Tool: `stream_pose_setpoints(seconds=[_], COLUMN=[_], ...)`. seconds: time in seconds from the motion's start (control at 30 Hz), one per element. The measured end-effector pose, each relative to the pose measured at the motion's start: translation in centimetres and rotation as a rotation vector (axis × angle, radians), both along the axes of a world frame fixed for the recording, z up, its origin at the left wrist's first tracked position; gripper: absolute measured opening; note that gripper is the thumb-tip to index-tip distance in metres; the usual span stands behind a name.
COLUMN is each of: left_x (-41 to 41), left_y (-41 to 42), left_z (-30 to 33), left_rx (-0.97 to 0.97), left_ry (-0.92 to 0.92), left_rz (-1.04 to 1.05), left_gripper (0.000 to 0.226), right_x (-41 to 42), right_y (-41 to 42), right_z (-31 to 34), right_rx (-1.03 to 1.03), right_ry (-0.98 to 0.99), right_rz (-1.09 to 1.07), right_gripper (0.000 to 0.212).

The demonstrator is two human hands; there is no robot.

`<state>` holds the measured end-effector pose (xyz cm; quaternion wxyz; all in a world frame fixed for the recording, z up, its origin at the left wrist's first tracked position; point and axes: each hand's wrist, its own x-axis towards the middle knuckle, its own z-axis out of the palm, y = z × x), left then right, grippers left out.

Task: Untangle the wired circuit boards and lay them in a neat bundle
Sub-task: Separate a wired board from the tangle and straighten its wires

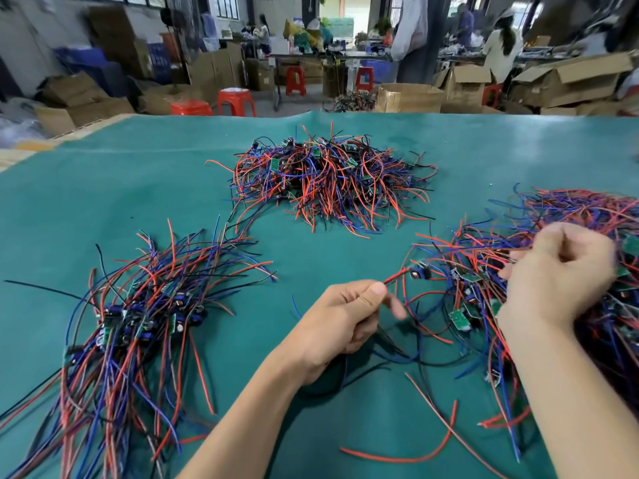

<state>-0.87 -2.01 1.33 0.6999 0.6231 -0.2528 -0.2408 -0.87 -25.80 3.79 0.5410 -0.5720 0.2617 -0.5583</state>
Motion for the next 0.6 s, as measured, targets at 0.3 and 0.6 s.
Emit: stream_pose_setpoints(seconds=[0.3, 0.6], left_x=[0.2, 0.0], left_y=[-0.1, -0.2], left_z=[0.0, -0.1], left_rx=[-0.005, -0.073], left_ry=[-0.002, 0.018], left_rz=[0.165, 0.192], left_gripper=[0.03, 0.023], right_x=[-0.8, -1.3], right_y=[8.0, 8.1], right_z=[-0.8, 0.7], right_rx=[-0.137, 0.207], right_ry=[0.418, 0.278], right_rz=[0.934, 1.115], right_gripper=[0.038, 0.027])
